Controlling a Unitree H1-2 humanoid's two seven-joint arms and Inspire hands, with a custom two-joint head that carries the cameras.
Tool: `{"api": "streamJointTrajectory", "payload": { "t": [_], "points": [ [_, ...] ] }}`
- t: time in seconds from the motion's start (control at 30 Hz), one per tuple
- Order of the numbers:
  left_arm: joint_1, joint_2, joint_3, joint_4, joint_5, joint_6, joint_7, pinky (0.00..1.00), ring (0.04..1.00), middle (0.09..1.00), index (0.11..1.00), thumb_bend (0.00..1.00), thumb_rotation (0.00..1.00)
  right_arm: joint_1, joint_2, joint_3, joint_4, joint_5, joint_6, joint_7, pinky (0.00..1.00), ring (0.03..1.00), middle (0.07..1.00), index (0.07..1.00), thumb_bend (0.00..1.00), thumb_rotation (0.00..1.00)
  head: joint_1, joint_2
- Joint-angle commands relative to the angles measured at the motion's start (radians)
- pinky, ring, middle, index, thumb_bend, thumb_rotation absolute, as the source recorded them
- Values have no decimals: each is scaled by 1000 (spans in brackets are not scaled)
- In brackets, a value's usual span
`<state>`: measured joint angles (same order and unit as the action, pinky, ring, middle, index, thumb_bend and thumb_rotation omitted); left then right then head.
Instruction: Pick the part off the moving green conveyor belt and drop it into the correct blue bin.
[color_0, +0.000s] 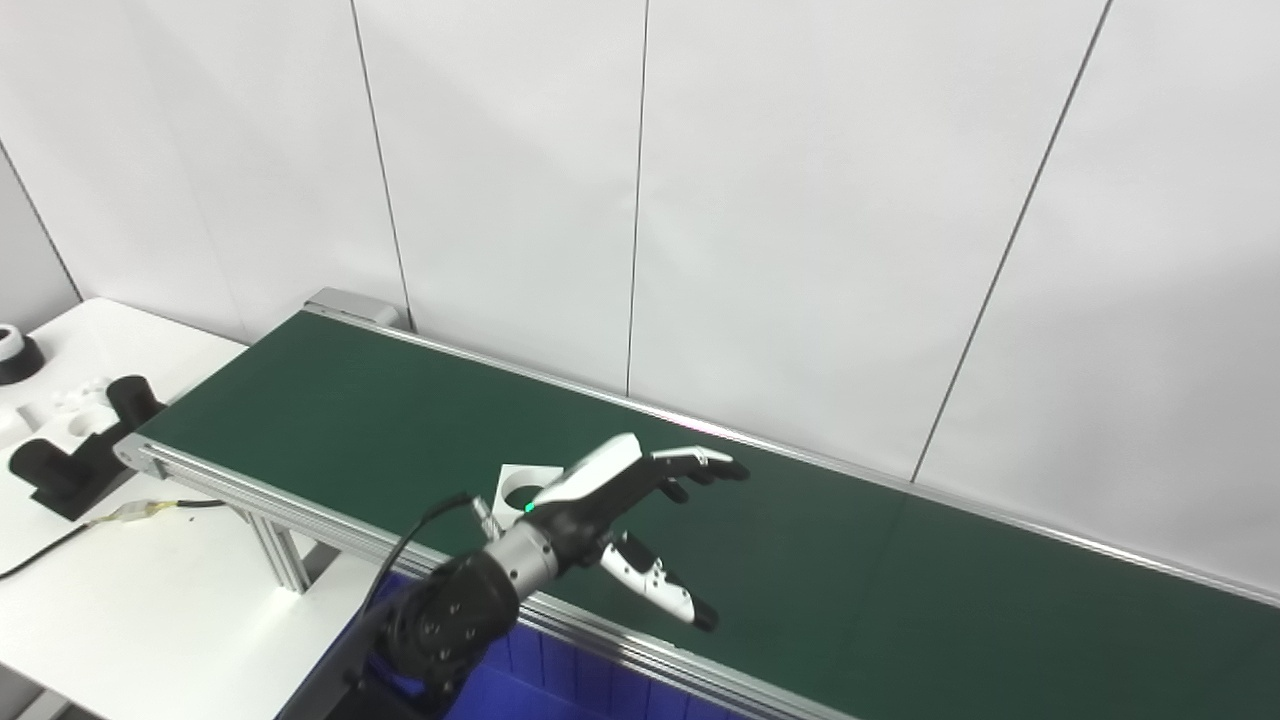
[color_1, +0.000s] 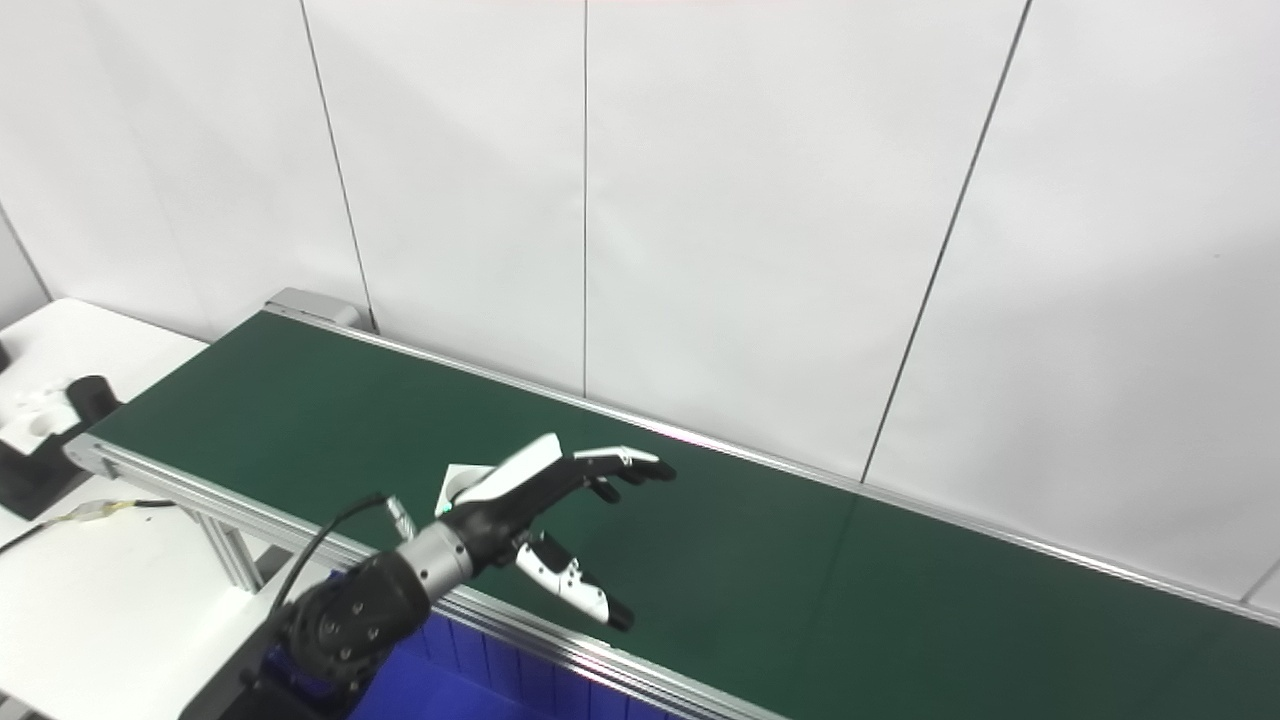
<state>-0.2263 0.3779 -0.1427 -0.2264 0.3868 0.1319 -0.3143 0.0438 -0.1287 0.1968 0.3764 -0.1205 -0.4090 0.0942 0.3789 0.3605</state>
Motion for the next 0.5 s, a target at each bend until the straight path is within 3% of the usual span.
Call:
{"api": "streamJointTrajectory", "payload": {
  "t": [0.0, 0.2, 0.47],
  "points": [
    [-58, 32, -3, -3, 30, 12, -13, 712, 836, 849, 815, 928, 219, -15, 4, 3, -18, 10, -61, -3, 701, 755, 797, 874, 671, 465, -3, 1],
    [-112, 60, -19, 32, 63, 87, -71, 716, 858, 871, 837, 946, 194, -16, 7, 5, -16, -5, -60, -13, 695, 754, 796, 873, 678, 474, -16, 1],
    [-183, 94, -44, 119, 129, 81, -79, 778, 839, 865, 840, 913, 150, -14, 7, 11, -18, -9, -61, -16, 679, 753, 791, 868, 680, 465, -28, 3]
  ]
}}
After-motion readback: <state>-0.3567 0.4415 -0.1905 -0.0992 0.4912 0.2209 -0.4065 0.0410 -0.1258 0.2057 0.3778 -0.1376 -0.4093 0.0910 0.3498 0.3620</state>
